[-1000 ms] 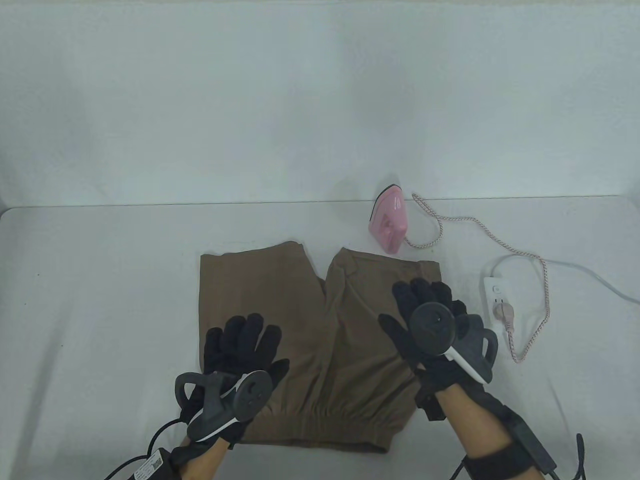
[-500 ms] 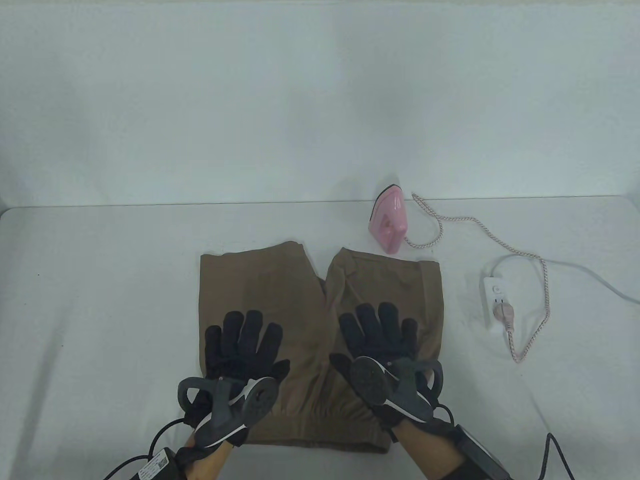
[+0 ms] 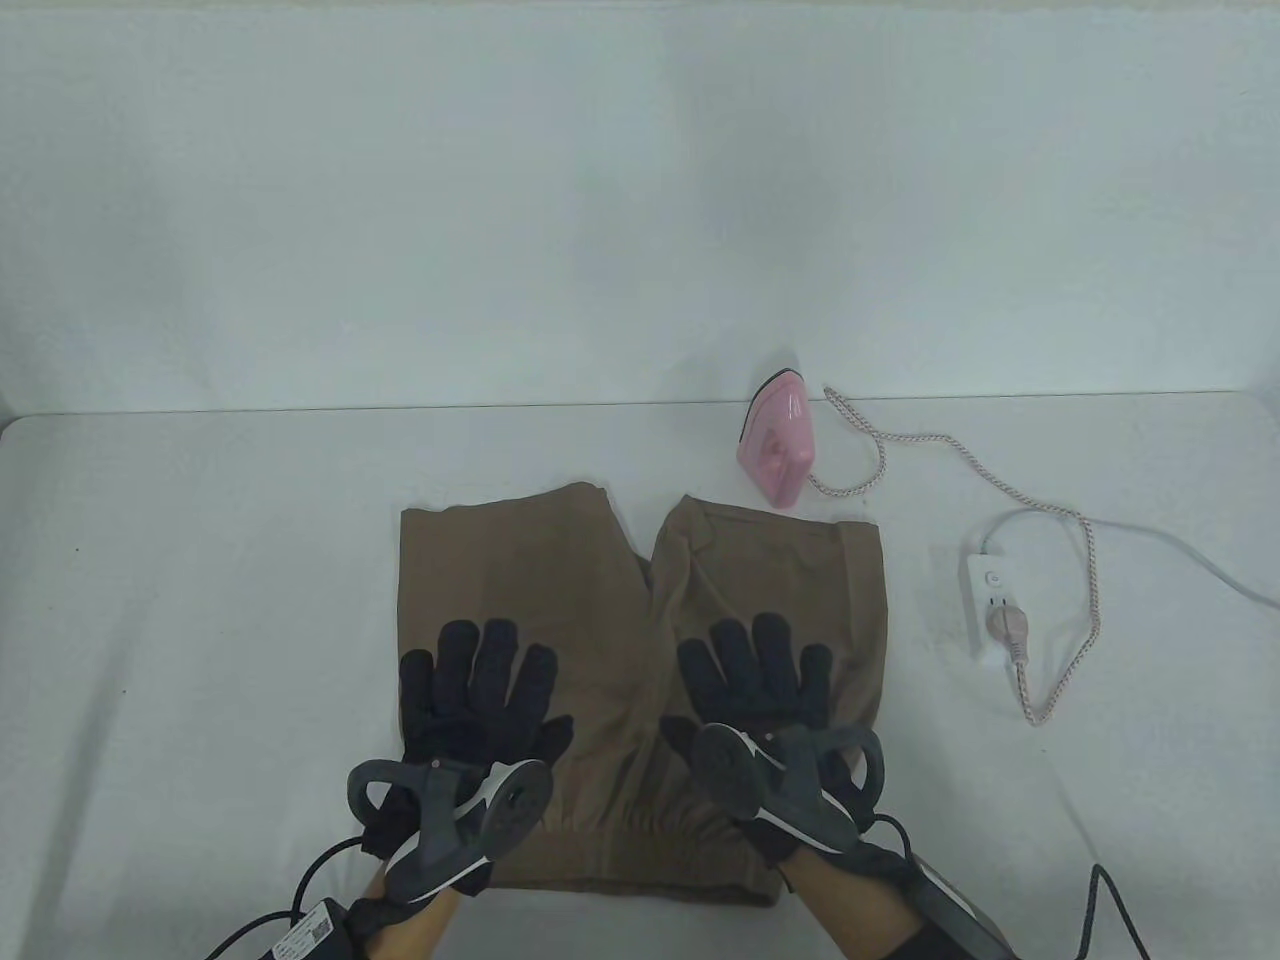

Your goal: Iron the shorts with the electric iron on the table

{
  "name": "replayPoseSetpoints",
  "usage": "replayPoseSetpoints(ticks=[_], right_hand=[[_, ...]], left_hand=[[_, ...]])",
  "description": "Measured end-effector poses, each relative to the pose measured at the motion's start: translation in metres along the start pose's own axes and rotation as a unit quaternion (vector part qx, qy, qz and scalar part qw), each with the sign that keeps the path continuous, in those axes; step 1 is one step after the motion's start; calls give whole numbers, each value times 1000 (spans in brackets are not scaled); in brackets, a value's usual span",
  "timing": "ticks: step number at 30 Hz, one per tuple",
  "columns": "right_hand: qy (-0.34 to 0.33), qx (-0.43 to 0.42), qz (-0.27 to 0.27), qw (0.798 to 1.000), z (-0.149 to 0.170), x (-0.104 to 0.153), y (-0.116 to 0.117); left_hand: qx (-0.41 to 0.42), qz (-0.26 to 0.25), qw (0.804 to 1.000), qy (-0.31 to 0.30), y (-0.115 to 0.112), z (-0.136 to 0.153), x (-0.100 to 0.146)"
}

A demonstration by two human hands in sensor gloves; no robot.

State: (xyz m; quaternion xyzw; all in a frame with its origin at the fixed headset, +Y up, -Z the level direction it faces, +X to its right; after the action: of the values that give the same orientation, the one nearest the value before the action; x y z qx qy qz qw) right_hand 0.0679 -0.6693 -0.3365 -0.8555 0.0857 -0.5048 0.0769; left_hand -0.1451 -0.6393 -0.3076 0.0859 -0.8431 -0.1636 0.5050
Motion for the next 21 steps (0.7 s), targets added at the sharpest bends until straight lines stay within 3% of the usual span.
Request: replayPoseSetpoints(ticks=[21], right_hand=[[-8,6,-8,1000,-2,0,3]], left_hand=[[2,-10,1000,10,5,6,3]])
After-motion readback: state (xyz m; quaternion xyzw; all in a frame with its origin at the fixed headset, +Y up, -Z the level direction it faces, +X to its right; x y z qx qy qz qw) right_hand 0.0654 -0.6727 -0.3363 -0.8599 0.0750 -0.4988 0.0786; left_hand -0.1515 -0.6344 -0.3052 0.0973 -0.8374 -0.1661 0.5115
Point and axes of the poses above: the tracker on the back of each hand, its own z axis roughly to the little-finger side, its own x axis roughly from the fingertips to the wrist, y = z × x, the point moved 5 cm from there along -x, roughly from the wrist to the fingertips, and after that the axes turned 15 degrees about -y, right-handed, at the moved point
